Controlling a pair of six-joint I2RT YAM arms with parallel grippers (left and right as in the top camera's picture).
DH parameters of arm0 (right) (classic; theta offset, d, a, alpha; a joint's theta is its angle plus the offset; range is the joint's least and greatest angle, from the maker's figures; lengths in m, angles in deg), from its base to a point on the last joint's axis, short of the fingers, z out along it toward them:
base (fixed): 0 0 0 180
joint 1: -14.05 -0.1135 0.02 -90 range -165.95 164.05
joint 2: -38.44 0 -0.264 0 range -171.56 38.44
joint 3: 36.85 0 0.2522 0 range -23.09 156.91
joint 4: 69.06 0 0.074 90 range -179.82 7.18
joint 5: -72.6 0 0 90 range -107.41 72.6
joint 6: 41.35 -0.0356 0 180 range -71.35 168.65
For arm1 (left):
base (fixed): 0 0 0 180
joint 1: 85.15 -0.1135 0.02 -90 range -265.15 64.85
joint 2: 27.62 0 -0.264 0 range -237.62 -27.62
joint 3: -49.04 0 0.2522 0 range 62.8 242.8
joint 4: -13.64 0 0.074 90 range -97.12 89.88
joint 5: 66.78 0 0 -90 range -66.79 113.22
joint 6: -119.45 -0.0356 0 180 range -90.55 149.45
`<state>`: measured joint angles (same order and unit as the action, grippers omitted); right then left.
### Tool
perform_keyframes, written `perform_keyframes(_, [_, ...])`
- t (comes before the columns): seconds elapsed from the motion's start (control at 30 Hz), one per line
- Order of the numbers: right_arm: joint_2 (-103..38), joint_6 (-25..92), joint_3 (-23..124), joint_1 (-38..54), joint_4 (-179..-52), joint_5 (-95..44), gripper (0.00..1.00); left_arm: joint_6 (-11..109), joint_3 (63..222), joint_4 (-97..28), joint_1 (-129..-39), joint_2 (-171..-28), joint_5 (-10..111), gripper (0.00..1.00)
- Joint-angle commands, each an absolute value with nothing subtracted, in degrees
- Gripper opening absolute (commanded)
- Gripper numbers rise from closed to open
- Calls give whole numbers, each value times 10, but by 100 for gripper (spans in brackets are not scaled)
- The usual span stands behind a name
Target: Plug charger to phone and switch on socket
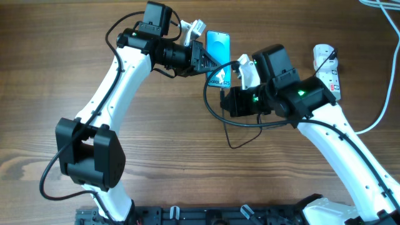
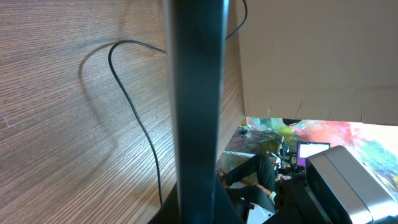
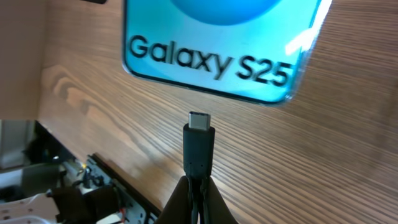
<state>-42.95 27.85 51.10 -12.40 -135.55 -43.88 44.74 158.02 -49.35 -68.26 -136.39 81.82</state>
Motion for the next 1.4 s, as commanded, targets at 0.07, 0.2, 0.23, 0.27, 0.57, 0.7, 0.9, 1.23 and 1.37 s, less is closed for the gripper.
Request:
perform_keyframes(0.07, [-420,278,524,-126,-1367,-396,4,433,1585,-497,-682,-1349,838,4])
perform_keyframes(0.2, [-420,281,524,-141,-1374,-374,4,431,1585,-497,-682,-1349,836,4])
perform_keyframes(0.23, [-420,281,524,-147,-1374,-373,4,431,1585,-498,-682,-1349,829,4])
perform_keyframes(0.27, [-420,281,524,-153,-1374,-371,4,431,1585,-498,-682,-1349,823,4])
perform_keyframes(0.57, [-424,275,524,-161,-1373,-369,4,388,1585,-520,-679,-1349,830,4])
perform_keyframes(0.7, [-433,275,524,-161,-1369,-391,4,382,1585,-520,-679,-1349,843,4])
perform_keyframes(0.9, [-437,270,524,-161,-1367,-394,4,374,1585,-519,-679,-1349,858,4])
perform_keyframes(1.23, [-444,270,524,-161,-1368,-391,4,398,1585,-513,-679,-1349,862,4])
perform_keyframes(1.37, [-457,271,524,-161,-1366,-387,4,402,1585,-513,-678,-1349,862,4])
